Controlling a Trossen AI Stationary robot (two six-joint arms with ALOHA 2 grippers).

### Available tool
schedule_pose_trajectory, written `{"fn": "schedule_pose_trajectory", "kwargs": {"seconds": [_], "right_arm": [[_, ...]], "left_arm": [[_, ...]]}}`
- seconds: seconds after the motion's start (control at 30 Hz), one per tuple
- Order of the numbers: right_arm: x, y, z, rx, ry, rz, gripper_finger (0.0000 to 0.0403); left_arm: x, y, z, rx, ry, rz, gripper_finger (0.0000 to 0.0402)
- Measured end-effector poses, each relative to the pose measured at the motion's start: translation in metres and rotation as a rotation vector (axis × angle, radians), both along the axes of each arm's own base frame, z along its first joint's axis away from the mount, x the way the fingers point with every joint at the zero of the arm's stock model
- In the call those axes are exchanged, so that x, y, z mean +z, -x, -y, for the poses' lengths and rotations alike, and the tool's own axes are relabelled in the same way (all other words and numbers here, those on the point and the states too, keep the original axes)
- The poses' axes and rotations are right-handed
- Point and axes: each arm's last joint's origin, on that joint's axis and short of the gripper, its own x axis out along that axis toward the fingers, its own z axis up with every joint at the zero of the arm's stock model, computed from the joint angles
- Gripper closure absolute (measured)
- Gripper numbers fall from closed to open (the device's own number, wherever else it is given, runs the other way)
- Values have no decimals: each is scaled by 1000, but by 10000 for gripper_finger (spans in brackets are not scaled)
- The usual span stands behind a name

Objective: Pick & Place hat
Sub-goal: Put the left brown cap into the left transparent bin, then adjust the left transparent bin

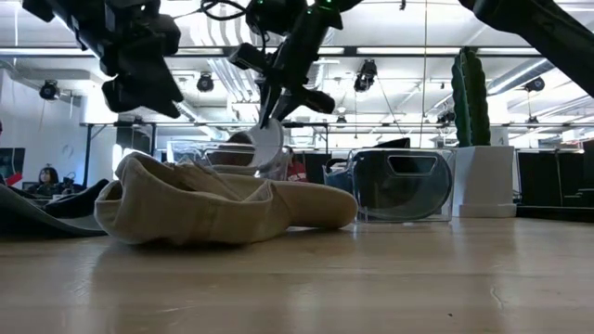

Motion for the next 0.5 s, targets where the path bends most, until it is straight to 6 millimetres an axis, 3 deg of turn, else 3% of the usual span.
{"fn": "schedule_pose_trajectory", "kwargs": {"seconds": [0.13, 0.5], "right_arm": [[0, 0, 0, 11, 6, 2, 327], [10, 1, -8, 76, 38, 18, 185]], "left_arm": [[-4, 1, 0, 3, 3, -18, 252], [-10, 19, 2, 7, 27, -151, 252]]}}
